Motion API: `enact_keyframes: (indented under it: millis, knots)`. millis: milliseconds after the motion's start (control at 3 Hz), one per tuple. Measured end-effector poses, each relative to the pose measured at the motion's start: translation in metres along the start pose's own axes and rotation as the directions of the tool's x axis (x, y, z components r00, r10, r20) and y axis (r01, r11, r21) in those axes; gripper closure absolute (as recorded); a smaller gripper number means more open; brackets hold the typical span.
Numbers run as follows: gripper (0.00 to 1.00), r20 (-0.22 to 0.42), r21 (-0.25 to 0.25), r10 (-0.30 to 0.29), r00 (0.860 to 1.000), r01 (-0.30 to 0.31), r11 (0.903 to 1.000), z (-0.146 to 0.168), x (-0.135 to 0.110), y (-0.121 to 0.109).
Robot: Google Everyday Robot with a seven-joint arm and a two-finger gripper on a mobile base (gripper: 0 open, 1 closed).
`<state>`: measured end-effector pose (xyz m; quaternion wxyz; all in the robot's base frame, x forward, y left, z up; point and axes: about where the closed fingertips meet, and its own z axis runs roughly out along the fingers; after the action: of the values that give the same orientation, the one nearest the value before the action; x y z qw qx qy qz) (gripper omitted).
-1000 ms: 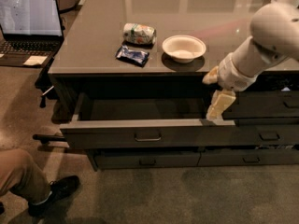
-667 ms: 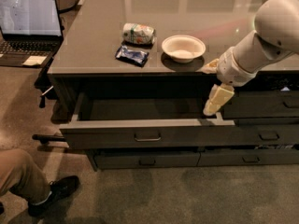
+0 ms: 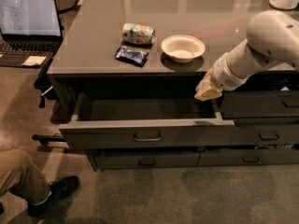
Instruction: Open top drawer
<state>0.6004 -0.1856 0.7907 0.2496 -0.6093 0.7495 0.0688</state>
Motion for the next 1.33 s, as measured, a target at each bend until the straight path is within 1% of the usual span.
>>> enact_keyframes:
  millis: [333, 667, 1000, 1333]
  knots:
    - [0.9, 0.03, 0.033, 0.051, 0.998, -0.052, 0.9981, 0.018, 0.001, -0.001]
    - [1.0, 0.053, 0.037, 0.085, 0.995, -0.087, 0.9955, 0.051, 0.006, 0.003]
    - [0.82, 0.074, 0.021, 0.129, 0.989, -0.131, 0.9912, 0.091, 0.011, 0.01]
    - [0.58, 0.052, 0.045, 0.165, 0.985, -0.167, 0.9849, 0.116, 0.01, 0.015]
